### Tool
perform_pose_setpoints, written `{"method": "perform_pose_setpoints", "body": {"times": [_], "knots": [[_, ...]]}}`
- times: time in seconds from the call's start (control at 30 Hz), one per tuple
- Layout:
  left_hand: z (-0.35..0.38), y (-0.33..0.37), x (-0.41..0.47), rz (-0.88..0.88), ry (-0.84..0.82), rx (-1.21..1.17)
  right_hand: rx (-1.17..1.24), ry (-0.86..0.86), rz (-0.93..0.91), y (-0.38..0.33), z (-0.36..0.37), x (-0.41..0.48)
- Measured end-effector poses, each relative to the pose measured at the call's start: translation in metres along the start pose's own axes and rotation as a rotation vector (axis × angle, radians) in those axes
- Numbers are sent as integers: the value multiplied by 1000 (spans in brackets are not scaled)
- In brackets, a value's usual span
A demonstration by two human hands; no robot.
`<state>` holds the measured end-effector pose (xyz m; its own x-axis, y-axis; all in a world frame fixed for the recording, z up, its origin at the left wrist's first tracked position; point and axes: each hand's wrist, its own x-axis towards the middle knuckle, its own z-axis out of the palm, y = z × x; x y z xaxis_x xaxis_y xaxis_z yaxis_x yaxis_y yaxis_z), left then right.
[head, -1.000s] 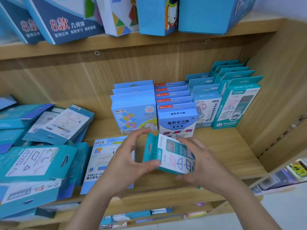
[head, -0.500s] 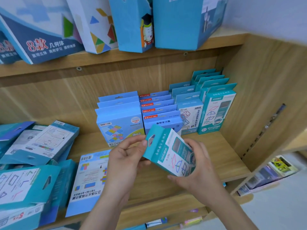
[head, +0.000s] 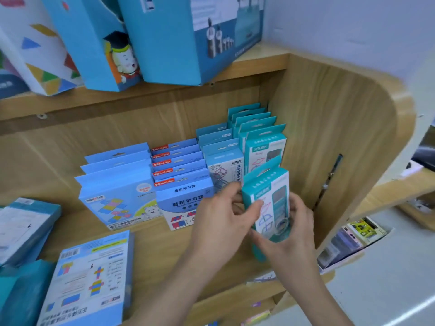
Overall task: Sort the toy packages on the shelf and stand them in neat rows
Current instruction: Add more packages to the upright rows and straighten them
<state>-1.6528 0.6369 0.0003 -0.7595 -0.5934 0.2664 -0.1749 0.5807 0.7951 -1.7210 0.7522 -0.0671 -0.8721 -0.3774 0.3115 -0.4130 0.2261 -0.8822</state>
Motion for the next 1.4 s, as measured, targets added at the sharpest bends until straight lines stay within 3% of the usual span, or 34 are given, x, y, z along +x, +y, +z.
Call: {"method": "perform_pose_setpoints", "body": {"times": [0.23,0.43,0.67,0.93,1.4], "knots": [[40,-3,62,121,96,205,-116,-126,-105,17,-21,26],[50,-9,80,119,188,174,-220,-239,-235,5,-24,46],[58,-15,79,102,235,214,-393,-216,-406,-16,-18,79],[56,-10,81,108,241,255,-566,-196,-387,-26,-6,96],[44,-6,74,69,233,227,-317,-99,-463,-29,-19,99]]}}
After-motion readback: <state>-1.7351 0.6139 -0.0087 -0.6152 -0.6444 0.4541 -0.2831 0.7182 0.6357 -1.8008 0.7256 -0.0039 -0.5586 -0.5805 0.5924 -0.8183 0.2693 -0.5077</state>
